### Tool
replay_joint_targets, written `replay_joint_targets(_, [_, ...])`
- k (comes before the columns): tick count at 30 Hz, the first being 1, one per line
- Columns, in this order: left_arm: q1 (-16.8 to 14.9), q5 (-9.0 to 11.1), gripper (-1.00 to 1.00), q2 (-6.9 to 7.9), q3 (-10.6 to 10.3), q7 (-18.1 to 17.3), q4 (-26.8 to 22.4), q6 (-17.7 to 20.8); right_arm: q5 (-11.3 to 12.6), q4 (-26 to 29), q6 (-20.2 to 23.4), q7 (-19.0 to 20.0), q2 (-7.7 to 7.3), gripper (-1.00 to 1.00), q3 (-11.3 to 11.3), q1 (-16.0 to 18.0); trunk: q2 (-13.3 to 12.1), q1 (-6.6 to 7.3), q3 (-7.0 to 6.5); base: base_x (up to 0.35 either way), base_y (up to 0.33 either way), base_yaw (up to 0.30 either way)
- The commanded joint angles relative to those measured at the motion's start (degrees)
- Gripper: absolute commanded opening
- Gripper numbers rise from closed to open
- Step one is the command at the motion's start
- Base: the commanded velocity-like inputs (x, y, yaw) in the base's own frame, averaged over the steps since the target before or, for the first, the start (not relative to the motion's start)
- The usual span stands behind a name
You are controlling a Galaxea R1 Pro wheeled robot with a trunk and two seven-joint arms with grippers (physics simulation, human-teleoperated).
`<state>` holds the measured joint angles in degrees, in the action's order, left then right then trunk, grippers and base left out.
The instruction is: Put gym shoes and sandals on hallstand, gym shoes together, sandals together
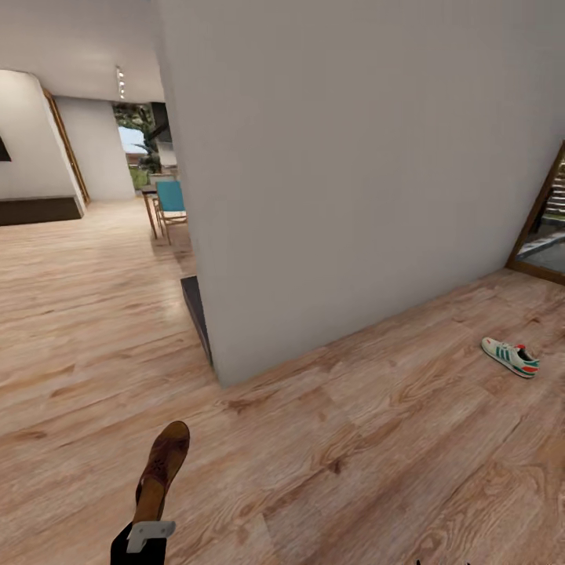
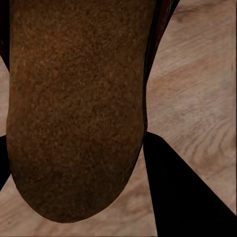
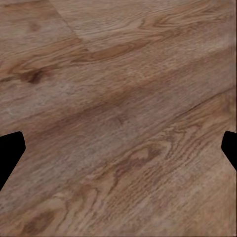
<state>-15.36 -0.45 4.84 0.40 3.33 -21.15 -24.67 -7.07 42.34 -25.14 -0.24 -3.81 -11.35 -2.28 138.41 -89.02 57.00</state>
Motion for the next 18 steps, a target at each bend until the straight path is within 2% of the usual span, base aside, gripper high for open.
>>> replay_joint_targets(1, [0.0, -0.2, -1.0, 0.02, 0.0, 0.2, 0.0, -0.1, -0.6, 0.0, -0.1, 0.0, 0.03, 1.0, -0.2, 0.0, 0.0, -0.02, 0.04, 0.233, -0.194, -0.271])
replay_joint_targets(18, [0.0, -0.3, -1.0, 0.07, 0.0, 0.2, 0.0, -0.1, -0.6, 0.2, -0.1, 0.0, 0.03, 1.0, -0.2, 0.0, 0.0, -0.02, 0.04, 0.285, -0.139, -0.271])
